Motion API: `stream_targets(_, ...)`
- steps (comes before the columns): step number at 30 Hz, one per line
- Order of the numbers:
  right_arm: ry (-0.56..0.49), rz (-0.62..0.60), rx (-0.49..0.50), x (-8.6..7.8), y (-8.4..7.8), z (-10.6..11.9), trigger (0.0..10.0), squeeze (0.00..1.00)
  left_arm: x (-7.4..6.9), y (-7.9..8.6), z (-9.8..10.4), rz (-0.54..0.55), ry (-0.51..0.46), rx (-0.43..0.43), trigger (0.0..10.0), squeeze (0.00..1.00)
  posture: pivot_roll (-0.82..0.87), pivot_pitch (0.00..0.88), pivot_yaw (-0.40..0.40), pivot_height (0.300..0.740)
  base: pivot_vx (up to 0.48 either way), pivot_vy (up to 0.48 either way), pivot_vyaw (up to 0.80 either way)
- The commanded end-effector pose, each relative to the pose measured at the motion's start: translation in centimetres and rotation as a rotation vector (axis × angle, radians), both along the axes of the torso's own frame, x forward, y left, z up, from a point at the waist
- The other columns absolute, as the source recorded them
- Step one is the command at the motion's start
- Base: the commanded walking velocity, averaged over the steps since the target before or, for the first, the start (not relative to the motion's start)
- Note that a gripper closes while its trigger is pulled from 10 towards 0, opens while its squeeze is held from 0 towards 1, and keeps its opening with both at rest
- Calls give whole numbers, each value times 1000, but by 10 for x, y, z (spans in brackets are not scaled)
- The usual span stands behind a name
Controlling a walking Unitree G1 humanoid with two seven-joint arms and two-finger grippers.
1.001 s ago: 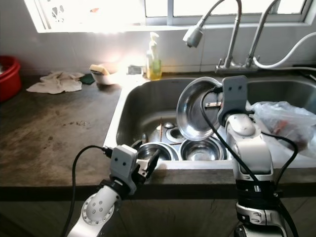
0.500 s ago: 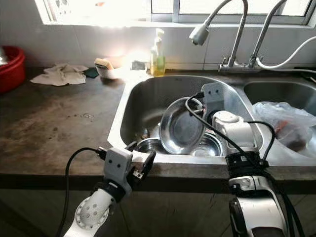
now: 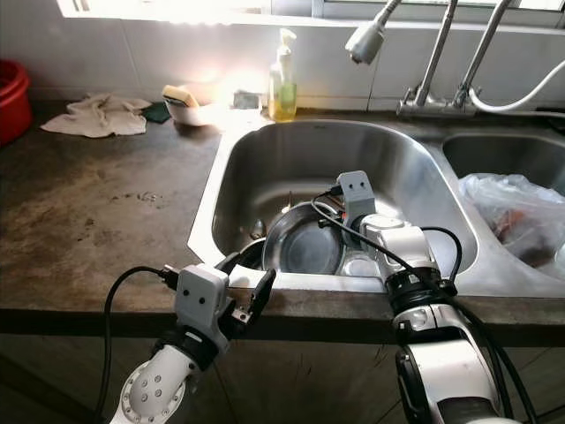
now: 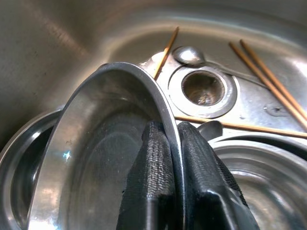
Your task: Kitchen organization
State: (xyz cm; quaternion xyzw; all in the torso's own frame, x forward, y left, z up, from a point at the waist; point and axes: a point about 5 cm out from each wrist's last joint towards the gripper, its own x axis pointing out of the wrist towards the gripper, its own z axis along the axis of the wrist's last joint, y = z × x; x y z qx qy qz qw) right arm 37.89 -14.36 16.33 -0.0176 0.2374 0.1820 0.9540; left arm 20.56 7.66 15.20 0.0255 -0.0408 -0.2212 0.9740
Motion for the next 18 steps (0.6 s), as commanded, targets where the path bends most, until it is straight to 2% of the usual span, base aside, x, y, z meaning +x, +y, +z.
stream_targets(1, -6, 9, 18, -2, -1, 0, 10000, 1000, -2, 1, -15, 2, 91, 22, 10000, 0, 130, 150, -78, 740, 0, 0, 0)
stream_targets(10, -13, 10, 43, -7, -1, -3, 10000, 1000, 0, 2, -15, 5, 92, 33, 10000, 0, 133, 134, -74, 740, 0, 0, 0)
stream_targets(16, -137, -32, 42, -7, -4, 12, 10000, 1000, 3, 3, -16, 8, 90, 33, 10000, 0, 130, 123, -70, 740, 0, 0, 0)
stream_targets(17, -175, -46, 38, -7, -5, 17, 10000, 0, 3, 3, -16, 10, 89, 35, 10000, 0, 129, 116, -68, 740, 0, 0, 0)
stream_targets(18, -252, -67, 35, -10, -7, 29, 10000, 0, 5, 3, -16, 11, 84, 36, 10000, 0, 123, 107, -64, 740, 0, 0, 0)
